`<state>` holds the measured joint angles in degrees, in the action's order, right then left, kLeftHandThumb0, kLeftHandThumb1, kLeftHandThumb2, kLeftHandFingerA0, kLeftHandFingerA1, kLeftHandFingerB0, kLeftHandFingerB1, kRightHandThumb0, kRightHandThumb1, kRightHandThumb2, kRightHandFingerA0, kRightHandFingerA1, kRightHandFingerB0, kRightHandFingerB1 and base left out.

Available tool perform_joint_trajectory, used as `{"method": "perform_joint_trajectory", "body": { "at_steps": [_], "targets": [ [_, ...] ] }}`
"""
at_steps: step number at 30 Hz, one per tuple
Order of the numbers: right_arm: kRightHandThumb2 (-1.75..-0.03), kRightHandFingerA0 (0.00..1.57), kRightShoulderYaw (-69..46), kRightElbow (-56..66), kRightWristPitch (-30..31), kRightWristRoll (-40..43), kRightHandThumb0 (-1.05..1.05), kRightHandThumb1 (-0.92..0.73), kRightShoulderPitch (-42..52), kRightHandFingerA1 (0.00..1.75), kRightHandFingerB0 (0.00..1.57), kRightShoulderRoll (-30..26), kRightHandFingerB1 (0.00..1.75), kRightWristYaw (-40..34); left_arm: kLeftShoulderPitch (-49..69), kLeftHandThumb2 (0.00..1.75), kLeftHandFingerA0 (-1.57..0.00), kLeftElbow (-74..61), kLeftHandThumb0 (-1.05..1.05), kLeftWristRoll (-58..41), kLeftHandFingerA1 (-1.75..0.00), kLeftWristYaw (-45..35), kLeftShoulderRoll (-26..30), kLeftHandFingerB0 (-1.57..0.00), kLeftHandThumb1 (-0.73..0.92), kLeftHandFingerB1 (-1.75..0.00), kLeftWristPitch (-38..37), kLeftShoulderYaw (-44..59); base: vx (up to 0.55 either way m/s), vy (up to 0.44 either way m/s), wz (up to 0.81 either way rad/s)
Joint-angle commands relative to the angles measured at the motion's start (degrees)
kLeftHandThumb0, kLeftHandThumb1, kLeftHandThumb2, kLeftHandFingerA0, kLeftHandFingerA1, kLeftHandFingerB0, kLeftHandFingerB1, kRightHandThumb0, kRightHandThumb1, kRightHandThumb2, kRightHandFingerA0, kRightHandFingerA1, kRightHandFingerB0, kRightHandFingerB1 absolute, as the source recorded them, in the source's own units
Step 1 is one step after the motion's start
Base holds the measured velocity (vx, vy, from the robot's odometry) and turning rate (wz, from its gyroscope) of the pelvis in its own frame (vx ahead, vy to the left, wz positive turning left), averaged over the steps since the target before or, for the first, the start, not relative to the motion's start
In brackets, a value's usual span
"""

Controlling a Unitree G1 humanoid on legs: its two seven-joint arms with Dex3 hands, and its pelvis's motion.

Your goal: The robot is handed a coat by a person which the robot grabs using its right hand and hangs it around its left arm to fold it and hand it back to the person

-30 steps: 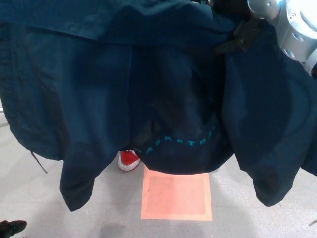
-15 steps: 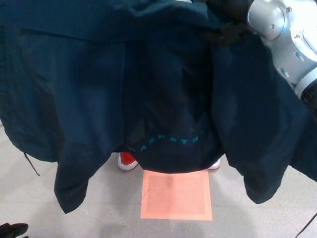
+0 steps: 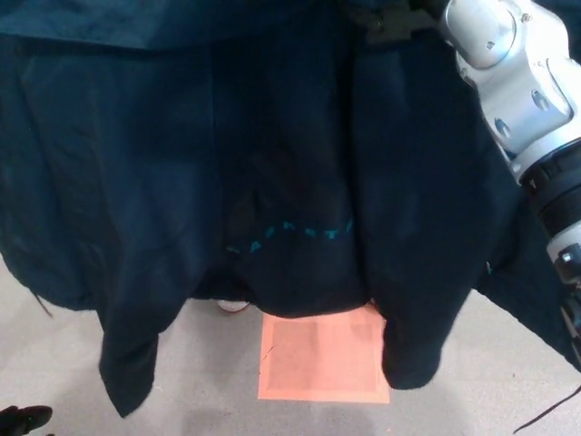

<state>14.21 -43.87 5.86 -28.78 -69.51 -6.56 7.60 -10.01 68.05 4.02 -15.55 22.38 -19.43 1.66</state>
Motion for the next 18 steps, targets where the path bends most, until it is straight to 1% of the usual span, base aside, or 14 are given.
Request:
{"method": "perform_joint_trajectory", "body": {
  "at_steps": [1,2,5,7,8,9,10,11,12,13,14,16,17,18],
  "targets": [
    [-0.66,1.24,-9.3,-4.1,-1.7,5.3,-0.44,-0.88,-4.0,0.81,1.08,3.1,0.91,-19.5,2.4,0.68,-0.28,-3.3,-0.65,-4.6,-0.35,-6.7,-0.7,-0.19,0.92,-0.30,-6.5,3.0,0.00,0.000,0.00],
    [-0.67,1.25,-9.4,-5.5,-2.0,5.2,-0.44,-0.87,-5.6,0.80,1.04,3.0,0.97,-19.9,2.0,0.66,-0.25,-3.8,-0.64,-6.5,-0.33,-9.4,-1.4,-0.16,0.90,-0.30,-5.2,4.1,0.00,0.000,0.00],
    [-0.66,1.16,-9.1,-7.6,-2.4,3.8,-0.43,-0.88,-8.3,0.85,1.05,2.7,0.87,-20.1,1.6,0.66,-0.25,-6.6,-0.59,-10.4,-0.35,-13.8,-2.8,-0.16,0.89,-0.31,-1.6,6.7,0.00,0.000,0.00],
    [-0.65,1.19,-9.3,-9.3,-2.8,3.7,-0.46,-0.85,-10.6,0.84,1.03,2.8,0.92,-19.8,2.2,0.65,-0.28,-9.1,-0.65,-11.9,-0.35,-16.2,-3.4,-0.20,0.85,-0.31,-1.3,7.8,0.00,0.000,0.00],
    [-0.65,1.14,-9.6,-9.9,-3.7,4.0,-0.45,-0.84,-11.2,1.04,0.98,2.7,0.99,-19.6,2.3,0.65,-0.31,-10.5,-0.67,-12.5,-0.36,-17.6,-3.4,-0.20,0.85,-0.31,-0.8,8.0,0.00,0.000,0.00],
    [-0.65,1.14,-9.7,-10.2,-4.1,4.1,-0.45,-0.84,-11.5,1.04,0.98,2.8,0.99,-19.6,2.5,0.65,-0.31,-11.1,-0.67,-12.7,-0.36,-18.2,-3.5,-0.20,0.85,-0.31,-0.5,8.1,0.00,0.000,0.00],
    [-0.65,1.11,-9.3,-11.2,-4.9,3.5,-0.43,-0.84,-12.3,1.03,0.96,2.5,0.96,-19.5,2.9,0.65,-0.30,-12.9,-0.72,-13.5,-0.36,-19.8,-3.7,-0.19,0.83,-0.31,0.3,8.5,0.00,0.000,0.00],
    [-0.66,1.20,-9.2,-12.4,-5.1,3.6,-0.45,-0.85,-13.8,0.78,0.98,2.5,0.83,-19.1,3.9,0.65,-0.31,-17.4,-0.74,-15.6,-0.38,-22.0,-4.2,-0.24,0.83,-0.34,1.9,8.7,0.00,0.000,0.00],
    [-0.65,1.22,-9.2,-13.4,-5.3,3.7,-0.45,-0.85,-15.0,0.88,0.98,2.6,1.05,-18.8,4.7,0.65,-0.30,-21.1,-0.74,-17.5,-0.39,-24.2,-4.6,-0.26,0.82,-0.35,3.6,8.9,0.00,0.000,0.00],
    [-0.65,1.22,-9.2,-14.0,-5.5,3.7,-0.45,-0.85,-15.6,0.88,0.98,2.6,1.05,-18.7,5.2,0.65,-0.30,-23.4,-0.74,-18.9,-0.39,-25.8,-4.9,-0.26,0.82,-0.35,4.9,9.1,0.00,0.000,0.00],
    [-0.66,1.22,-8.8,-14.7,-6.2,3.3,-0.45,-0.85,-16.2,1.10,0.97,2.4,1.22,-19.0,6.1,0.65,-0.31,-26.7,-0.73,-19.7,-0.38,-26.6,-4.9,-0.28,0.83,-0.35,6.3,8.7,0.00,0.000,0.00],
    [-0.66,1.20,-8.6,-15.6,-4.7,3.3,-0.46,-0.86,-18.1,1.03,1.00,2.9,1.14,-18.5,8.3,0.65,-0.34,-34.8,-0.75,-21.0,-0.39,-28.6,-4.7,-0.29,0.83,-0.34,9.3,6.8,0.00,0.000,0.00],
    [-0.67,1.26,-8.8,-15.8,-5.2,3.7,-0.45,-0.87,-18.4,0.88,1.02,2.9,1.09,-18.3,9.0,0.66,-0.32,-37.5,-0.73,-21.1,-0.38,-30.0,-4.4,-0.25,0.87,-0.33,9.4,5.6,0.00,0.000,0.00],
    [-0.67,1.29,-8.9,-16.2,-5.4,3.8,-0.45,-0.85,-18.8,0.78,1.07,2.9,0.96,-18.3,9.7,0.66,-0.33,-40.3,-0.74,-21.1,-0.38,-30.5,-4.2,-0.26,0.87,-0.33,10.4,4.6,0.00,0.000,0.00]
  ]
}}
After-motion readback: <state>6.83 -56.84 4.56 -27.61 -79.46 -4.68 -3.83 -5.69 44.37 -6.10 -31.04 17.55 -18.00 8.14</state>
